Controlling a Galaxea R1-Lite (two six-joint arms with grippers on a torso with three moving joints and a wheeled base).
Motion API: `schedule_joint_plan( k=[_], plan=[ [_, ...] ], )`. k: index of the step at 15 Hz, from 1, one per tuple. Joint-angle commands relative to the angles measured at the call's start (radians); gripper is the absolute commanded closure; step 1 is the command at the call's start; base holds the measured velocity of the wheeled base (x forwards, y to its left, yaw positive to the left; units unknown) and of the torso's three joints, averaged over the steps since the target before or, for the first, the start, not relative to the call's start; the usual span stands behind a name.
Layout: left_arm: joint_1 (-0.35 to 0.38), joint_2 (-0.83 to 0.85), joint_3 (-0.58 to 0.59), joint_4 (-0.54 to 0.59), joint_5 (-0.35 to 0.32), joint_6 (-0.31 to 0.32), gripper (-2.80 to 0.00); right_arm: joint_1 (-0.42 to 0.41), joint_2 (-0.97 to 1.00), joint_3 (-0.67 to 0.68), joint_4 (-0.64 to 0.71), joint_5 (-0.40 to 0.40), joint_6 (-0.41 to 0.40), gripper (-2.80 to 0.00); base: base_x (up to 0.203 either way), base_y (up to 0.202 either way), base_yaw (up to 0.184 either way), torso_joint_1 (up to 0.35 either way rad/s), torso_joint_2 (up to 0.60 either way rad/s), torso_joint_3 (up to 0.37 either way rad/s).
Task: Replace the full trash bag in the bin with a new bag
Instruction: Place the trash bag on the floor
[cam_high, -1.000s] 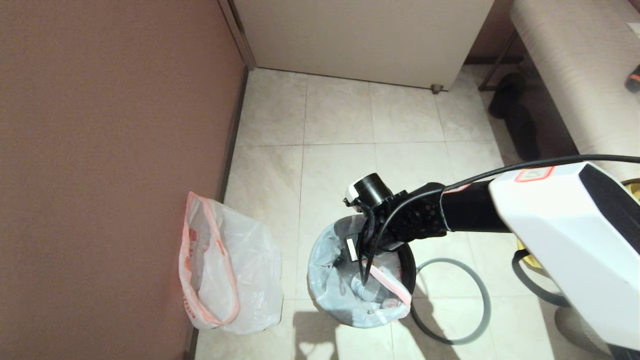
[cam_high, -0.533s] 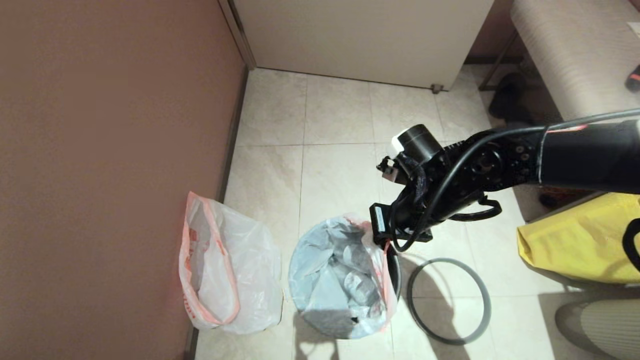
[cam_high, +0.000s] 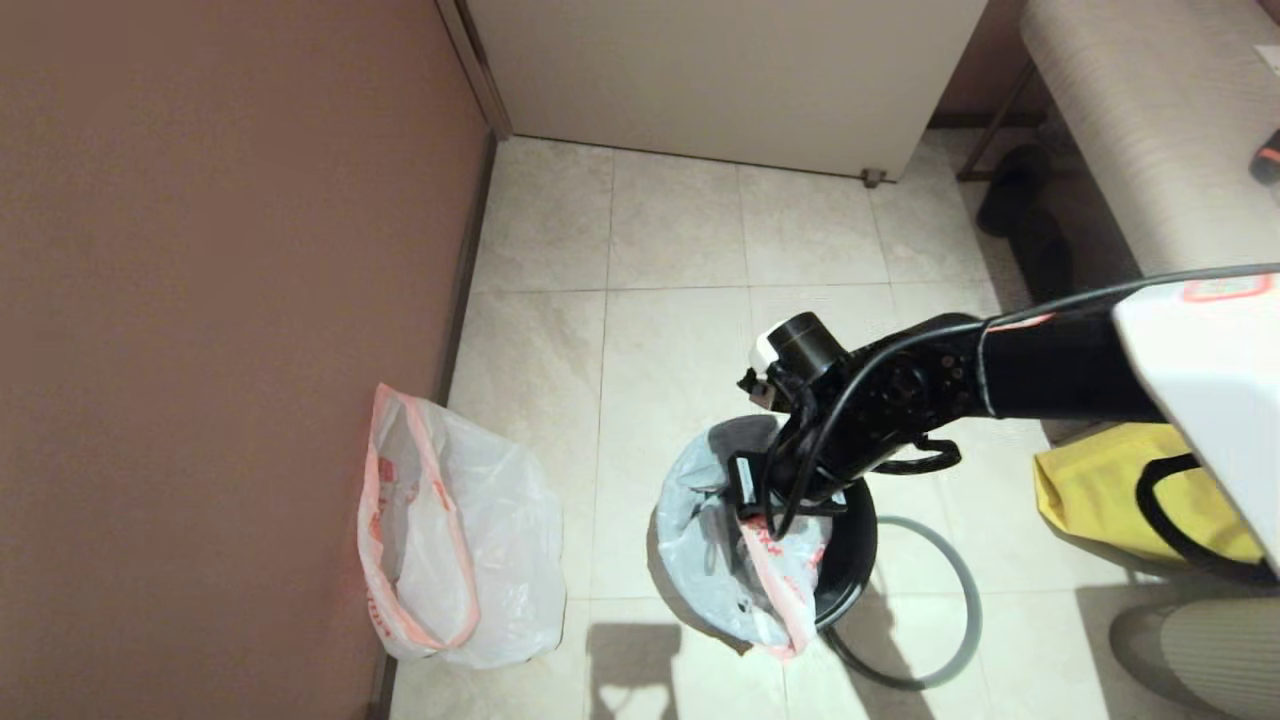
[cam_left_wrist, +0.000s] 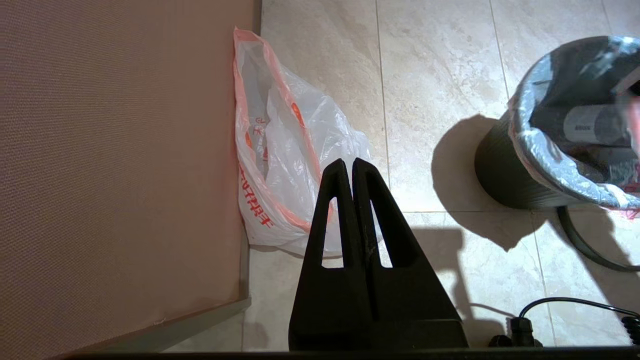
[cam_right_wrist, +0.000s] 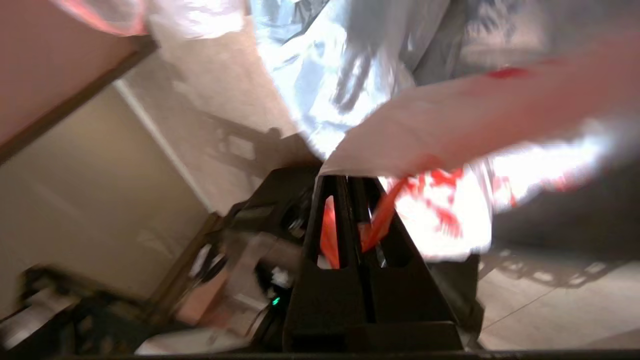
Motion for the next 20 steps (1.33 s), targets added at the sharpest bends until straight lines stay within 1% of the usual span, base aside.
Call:
schedule_joint_plan(
  k=[1, 2, 4, 5, 6, 8, 10, 13, 15, 17, 20],
  plan=[
    [0.0, 0.0, 0.0, 0.0, 0.001, -0.001, 0.0, -0.001, 0.139, -0.018, -0.025, -0.012, -0.012, 0.0, 0.0, 0.0, 0.0, 0.0, 0.0, 0.0],
    [0.0, 0.0, 0.0, 0.0, 0.001, -0.001, 0.0, -0.002, 0.21, -0.052, -0.043, -0.025, -0.025, 0.0, 0.0, 0.0, 0.0, 0.0, 0.0, 0.0],
    [0.0, 0.0, 0.0, 0.0, 0.001, -0.001, 0.0, -0.001, 0.339, -0.17, -0.065, -0.04, -0.04, 0.0, 0.0, 0.0, 0.0, 0.0, 0.0, 0.0],
    [0.0, 0.0, 0.0, 0.0, 0.001, -0.001, 0.0, 0.011, 0.374, -0.206, -0.095, -0.044, -0.047, 0.0, 0.0, 0.0, 0.0, 0.0, 0.0, 0.0],
    [0.0, 0.0, 0.0, 0.0, 0.001, -0.001, 0.0, 0.03, 0.378, -0.213, -0.125, -0.047, -0.051, 0.0, 0.0, 0.0, 0.0, 0.0, 0.0, 0.0],
    [0.0, 0.0, 0.0, 0.0, 0.001, -0.001, 0.0, 0.033, 0.334, -0.213, -0.123, -0.047, -0.055, 0.0, 0.0, 0.0, 0.0, 0.0, 0.0, 0.0],
    [0.0, 0.0, 0.0, 0.0, 0.001, -0.001, 0.0, 0.021, 0.248, -0.206, -0.099, -0.046, -0.056, 0.0, 0.0, 0.0, 0.0, 0.0, 0.0, 0.0],
    [0.0, 0.0, 0.0, 0.0, 0.001, -0.001, 0.0, -0.025, 0.104, -0.201, 0.006, -0.041, -0.053, 0.0, 0.0, 0.0, 0.0, 0.0, 0.0, 0.0],
    [0.0, 0.0, 0.0, 0.0, 0.001, -0.001, 0.0, -0.048, 0.013, -0.196, 0.071, -0.031, -0.023, 0.0, 0.0, 0.0, 0.0, 0.0, 0.0, 0.0],
    [0.0, 0.0, 0.0, 0.0, 0.001, -0.001, 0.0, -0.053, -0.069, -0.177, 0.116, -0.011, 0.011, 0.0, 0.0, 0.0, 0.0, 0.0, 0.0, 0.0],
    [0.0, 0.0, 0.0, 0.0, 0.001, -0.001, 0.0, -0.068, -0.132, -0.135, 0.13, 0.008, 0.032, 0.0, 0.0, 0.0, 0.0, 0.0, 0.0, 0.0]
  ],
)
